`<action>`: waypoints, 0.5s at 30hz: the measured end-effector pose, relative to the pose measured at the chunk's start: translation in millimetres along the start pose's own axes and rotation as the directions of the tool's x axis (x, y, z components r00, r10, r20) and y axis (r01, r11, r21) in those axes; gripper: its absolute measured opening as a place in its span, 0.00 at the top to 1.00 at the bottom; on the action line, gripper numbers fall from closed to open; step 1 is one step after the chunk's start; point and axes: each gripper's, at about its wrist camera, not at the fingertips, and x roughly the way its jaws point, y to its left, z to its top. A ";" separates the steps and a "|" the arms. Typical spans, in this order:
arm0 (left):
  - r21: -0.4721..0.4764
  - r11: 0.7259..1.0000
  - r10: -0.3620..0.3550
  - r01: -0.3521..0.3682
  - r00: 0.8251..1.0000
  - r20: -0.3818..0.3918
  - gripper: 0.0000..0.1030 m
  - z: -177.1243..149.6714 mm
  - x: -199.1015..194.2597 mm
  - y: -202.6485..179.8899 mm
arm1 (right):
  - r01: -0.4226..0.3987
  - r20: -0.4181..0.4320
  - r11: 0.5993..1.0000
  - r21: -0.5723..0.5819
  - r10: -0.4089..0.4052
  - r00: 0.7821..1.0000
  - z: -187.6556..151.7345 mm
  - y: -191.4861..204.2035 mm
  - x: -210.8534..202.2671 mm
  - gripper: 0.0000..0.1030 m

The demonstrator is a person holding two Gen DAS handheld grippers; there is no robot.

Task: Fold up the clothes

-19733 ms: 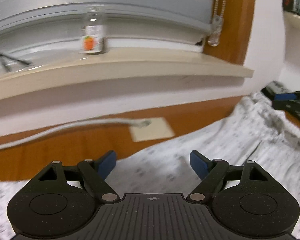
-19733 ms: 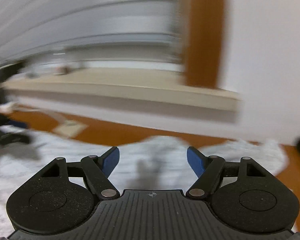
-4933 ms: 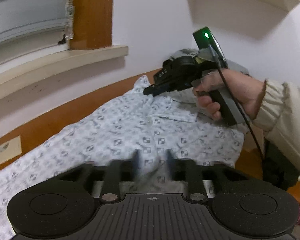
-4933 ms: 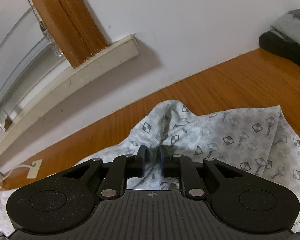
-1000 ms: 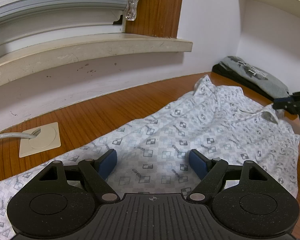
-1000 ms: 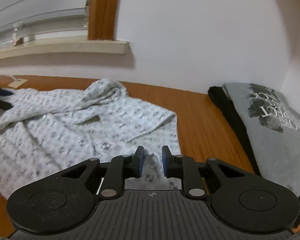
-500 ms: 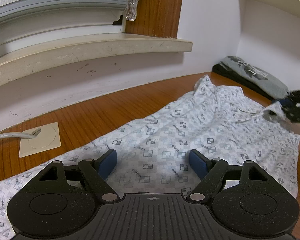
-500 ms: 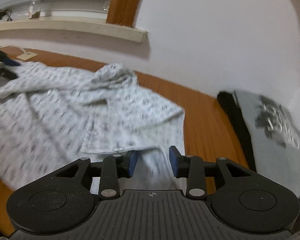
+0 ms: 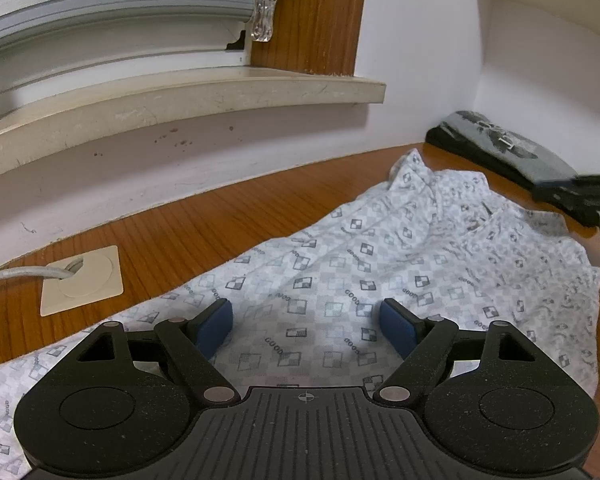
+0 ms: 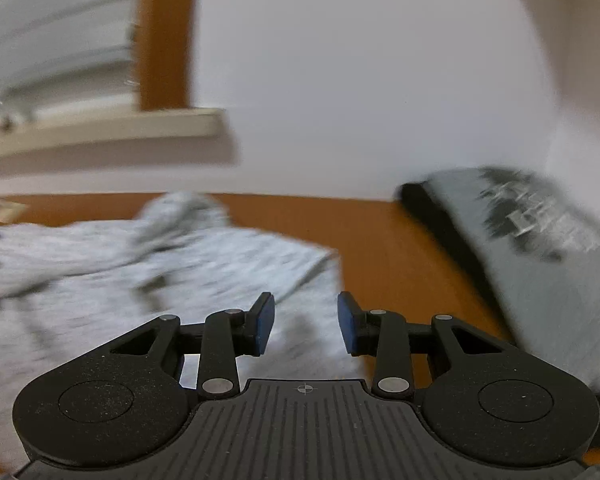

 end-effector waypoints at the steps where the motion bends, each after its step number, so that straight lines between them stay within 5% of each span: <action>1: 0.002 1.000 0.003 -0.003 1.000 -0.001 0.18 0.1 0.2 -0.4 | -0.026 -0.013 1.000 0.001 0.026 1.000 -4.3 2.7 -2.5 0.66; 5: 0.004 1.000 0.008 -0.008 1.000 -0.003 0.16 -0.1 0.3 -1.3 | -0.008 -0.074 0.999 -0.050 0.004 0.997 -22.1 11.3 5.3 0.65; 15: -0.004 0.998 0.057 -0.057 0.998 0.036 0.09 -2.8 -11.7 -2.9 | -0.032 0.024 0.999 -0.028 0.033 0.999 -41.7 -2.2 4.9 0.60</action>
